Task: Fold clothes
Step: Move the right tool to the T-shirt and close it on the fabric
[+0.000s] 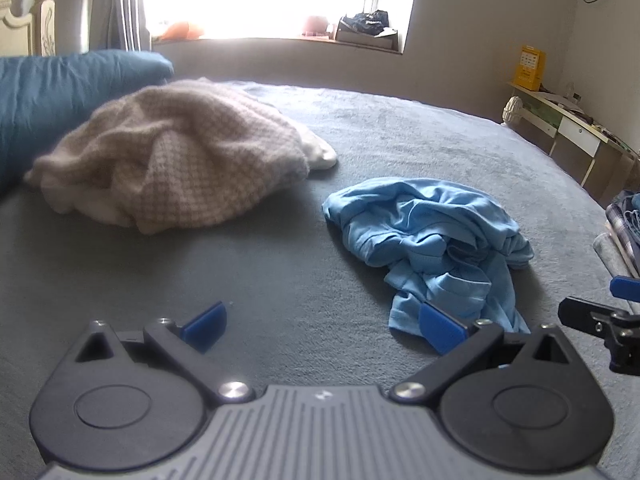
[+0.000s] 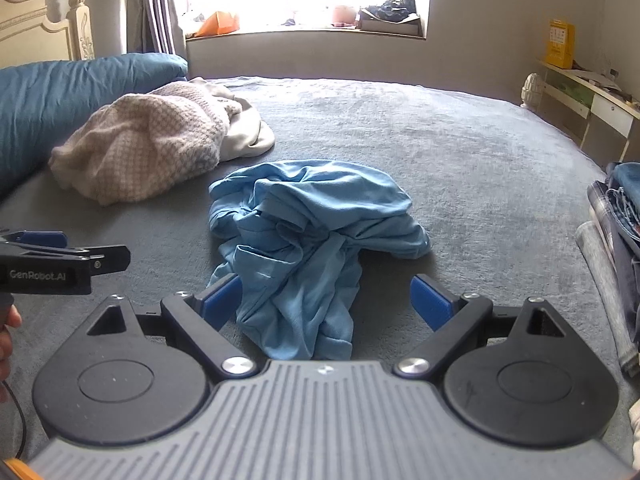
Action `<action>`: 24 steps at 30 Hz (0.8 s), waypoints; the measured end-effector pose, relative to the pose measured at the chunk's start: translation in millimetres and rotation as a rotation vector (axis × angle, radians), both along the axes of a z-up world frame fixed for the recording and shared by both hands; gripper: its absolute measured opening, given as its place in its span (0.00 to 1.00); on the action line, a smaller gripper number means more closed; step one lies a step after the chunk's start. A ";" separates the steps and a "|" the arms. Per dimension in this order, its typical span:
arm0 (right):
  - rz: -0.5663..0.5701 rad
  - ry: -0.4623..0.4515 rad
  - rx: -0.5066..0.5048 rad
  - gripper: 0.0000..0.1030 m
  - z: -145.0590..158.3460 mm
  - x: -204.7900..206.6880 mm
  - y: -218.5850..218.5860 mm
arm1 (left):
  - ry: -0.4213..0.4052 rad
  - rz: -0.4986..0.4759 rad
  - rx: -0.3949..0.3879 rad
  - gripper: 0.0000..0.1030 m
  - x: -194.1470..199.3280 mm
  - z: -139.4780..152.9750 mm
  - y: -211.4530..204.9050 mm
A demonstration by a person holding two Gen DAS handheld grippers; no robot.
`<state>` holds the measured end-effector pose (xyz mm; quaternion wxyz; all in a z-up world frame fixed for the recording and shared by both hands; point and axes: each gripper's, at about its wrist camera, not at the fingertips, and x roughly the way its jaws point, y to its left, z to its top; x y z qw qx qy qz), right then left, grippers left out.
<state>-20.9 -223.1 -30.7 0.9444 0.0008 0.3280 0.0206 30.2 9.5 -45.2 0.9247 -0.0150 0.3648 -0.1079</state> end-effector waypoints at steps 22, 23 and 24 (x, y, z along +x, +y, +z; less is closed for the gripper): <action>0.143 0.059 0.145 0.94 -27.7 55.8 3.9 | 0.064 0.077 0.003 1.00 23.6 -27.2 15.6; 0.148 0.062 0.156 0.94 -29.6 60.2 4.1 | 0.065 0.084 0.009 1.00 23.6 -27.2 17.2; 0.152 0.064 0.167 0.94 -31.5 64.9 4.3 | 0.065 0.090 0.011 1.00 23.5 -27.1 19.0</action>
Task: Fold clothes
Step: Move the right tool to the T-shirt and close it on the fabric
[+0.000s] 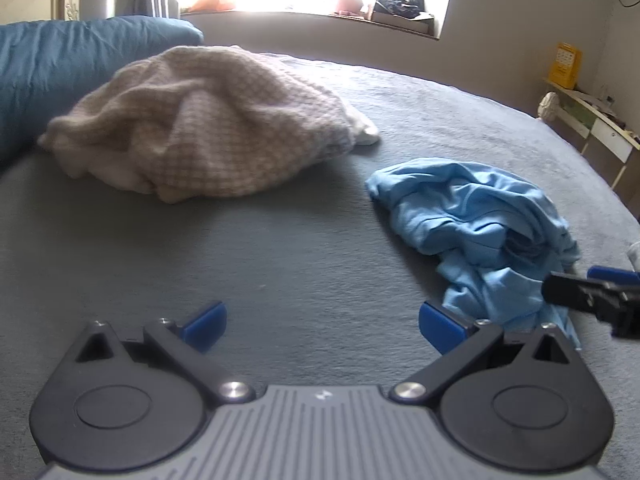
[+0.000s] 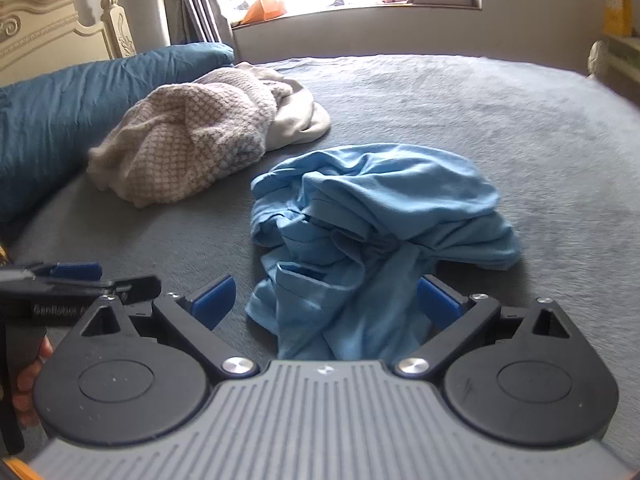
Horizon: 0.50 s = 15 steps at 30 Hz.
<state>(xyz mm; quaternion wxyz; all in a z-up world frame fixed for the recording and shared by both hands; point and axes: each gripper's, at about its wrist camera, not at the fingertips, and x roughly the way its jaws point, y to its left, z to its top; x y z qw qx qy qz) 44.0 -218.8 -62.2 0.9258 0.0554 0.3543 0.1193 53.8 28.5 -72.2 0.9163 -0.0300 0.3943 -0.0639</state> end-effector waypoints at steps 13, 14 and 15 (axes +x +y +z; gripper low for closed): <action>-0.049 0.127 0.004 0.36 -40.5 58.3 -7.3 | -0.001 -0.008 0.065 0.73 -1.6 7.1 5.5; -0.040 0.120 0.003 0.24 -38.0 56.5 -7.2 | 0.006 -0.010 0.062 0.67 -1.4 7.7 5.6; -0.031 0.113 0.003 0.19 -35.3 54.6 -7.3 | 0.009 -0.011 0.058 0.65 -1.3 8.4 5.8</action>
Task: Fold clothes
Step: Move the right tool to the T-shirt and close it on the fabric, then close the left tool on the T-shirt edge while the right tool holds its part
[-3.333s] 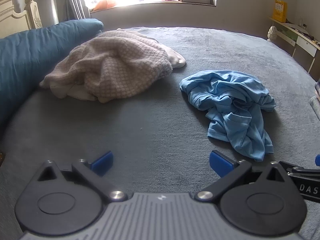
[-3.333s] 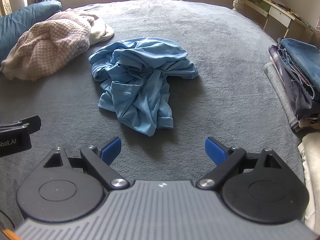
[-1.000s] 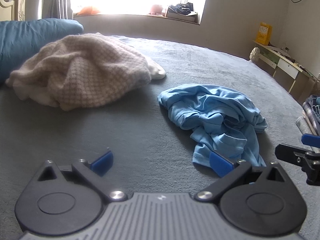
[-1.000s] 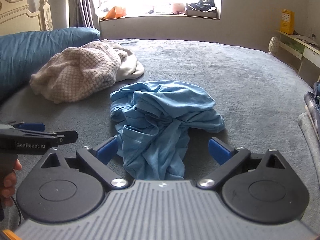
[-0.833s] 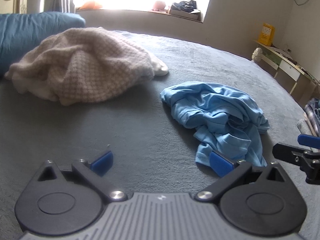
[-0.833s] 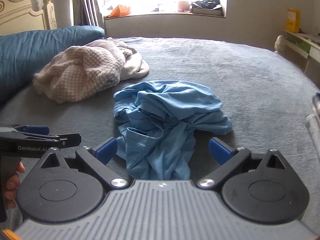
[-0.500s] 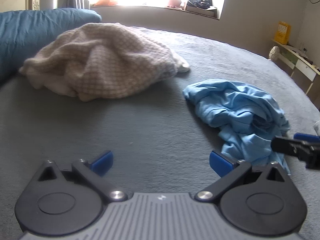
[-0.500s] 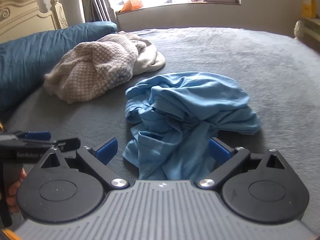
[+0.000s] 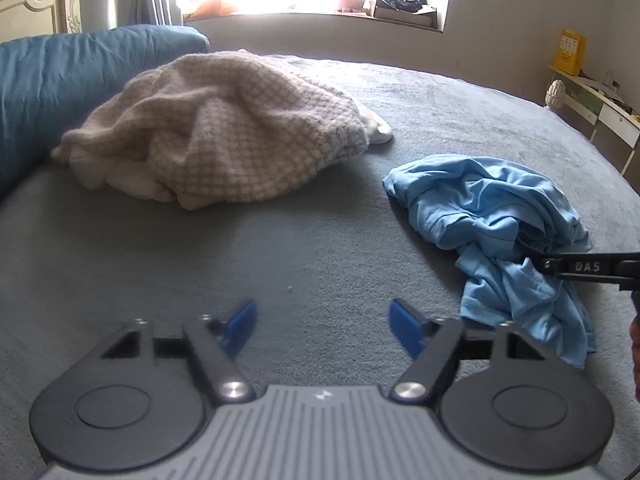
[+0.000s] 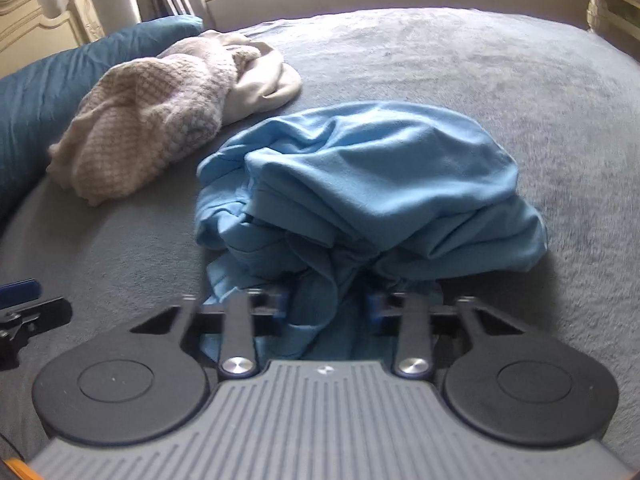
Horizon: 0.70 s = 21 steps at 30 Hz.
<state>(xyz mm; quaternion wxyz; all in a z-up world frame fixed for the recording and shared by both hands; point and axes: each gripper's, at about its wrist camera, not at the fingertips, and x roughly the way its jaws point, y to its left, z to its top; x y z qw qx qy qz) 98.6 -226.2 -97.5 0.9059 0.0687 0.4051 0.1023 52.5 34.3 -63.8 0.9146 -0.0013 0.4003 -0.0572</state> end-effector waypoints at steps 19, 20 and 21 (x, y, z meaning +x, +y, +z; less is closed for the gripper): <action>0.274 0.011 0.166 0.00 52.8 -88.6 -8.5 | -0.053 -0.127 -0.043 0.59 -20.2 15.4 -22.1; 0.287 0.015 0.174 0.00 55.9 -95.2 -8.7 | -0.054 -0.138 -0.043 0.59 -20.8 15.4 -23.5; 0.299 0.018 0.182 0.00 59.0 -101.6 -9.0 | -0.057 -0.154 -0.039 0.59 -21.8 15.0 -25.5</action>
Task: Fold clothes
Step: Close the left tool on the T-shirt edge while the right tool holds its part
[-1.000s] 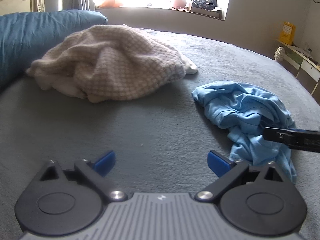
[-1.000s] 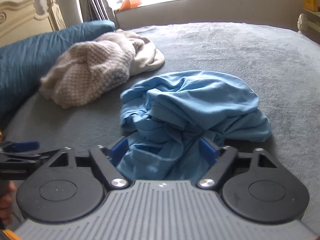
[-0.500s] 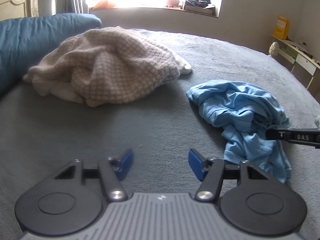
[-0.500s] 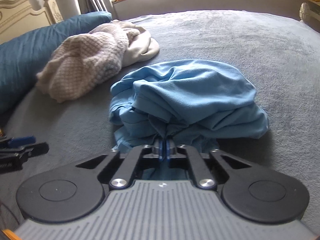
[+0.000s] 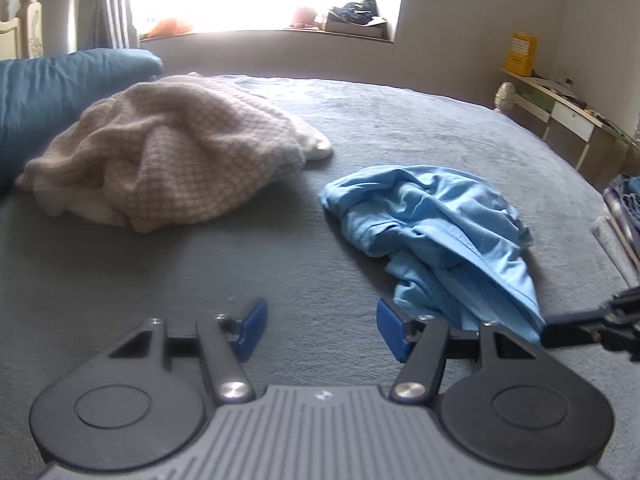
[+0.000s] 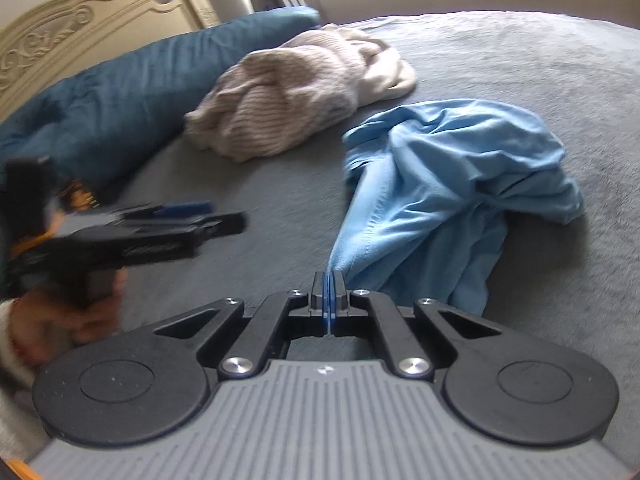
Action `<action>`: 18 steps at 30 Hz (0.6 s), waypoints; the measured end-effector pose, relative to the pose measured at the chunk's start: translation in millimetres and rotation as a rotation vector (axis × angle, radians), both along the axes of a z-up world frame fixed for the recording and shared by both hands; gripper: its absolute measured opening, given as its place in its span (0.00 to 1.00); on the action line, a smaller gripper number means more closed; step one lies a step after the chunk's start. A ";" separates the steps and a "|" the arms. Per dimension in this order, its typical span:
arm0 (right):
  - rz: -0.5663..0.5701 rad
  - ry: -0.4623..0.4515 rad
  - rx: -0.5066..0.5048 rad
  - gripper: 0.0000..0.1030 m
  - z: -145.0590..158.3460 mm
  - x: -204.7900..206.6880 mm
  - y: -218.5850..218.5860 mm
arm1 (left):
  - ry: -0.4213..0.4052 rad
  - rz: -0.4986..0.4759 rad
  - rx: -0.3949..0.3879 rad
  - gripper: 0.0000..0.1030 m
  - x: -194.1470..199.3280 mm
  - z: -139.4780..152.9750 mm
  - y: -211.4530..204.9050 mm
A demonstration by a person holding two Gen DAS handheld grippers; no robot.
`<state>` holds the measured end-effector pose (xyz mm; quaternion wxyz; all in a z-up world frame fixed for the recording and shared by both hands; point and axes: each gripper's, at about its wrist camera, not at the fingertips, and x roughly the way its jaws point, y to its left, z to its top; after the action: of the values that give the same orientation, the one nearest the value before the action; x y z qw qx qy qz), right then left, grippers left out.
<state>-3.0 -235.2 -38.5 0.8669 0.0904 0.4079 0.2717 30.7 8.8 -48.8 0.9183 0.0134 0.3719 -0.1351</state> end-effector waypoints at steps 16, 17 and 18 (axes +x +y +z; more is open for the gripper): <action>-0.033 -0.025 0.296 0.00 69.3 -62.8 -50.0 | -0.200 -0.290 0.158 0.70 -14.5 -22.4 -61.1; -0.039 -0.031 0.314 0.00 73.7 -65.2 -54.5 | -0.206 -0.297 0.160 0.70 -13.9 -24.9 -64.5; -0.050 -0.031 0.332 0.00 75.1 -66.5 -59.9 | -0.214 -0.302 0.163 0.70 -13.2 -27.5 -68.0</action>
<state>-69.5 -295.1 36.6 0.8527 0.2382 0.3416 0.3153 17.5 -59.2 -76.2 0.9177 0.1576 0.2757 -0.2388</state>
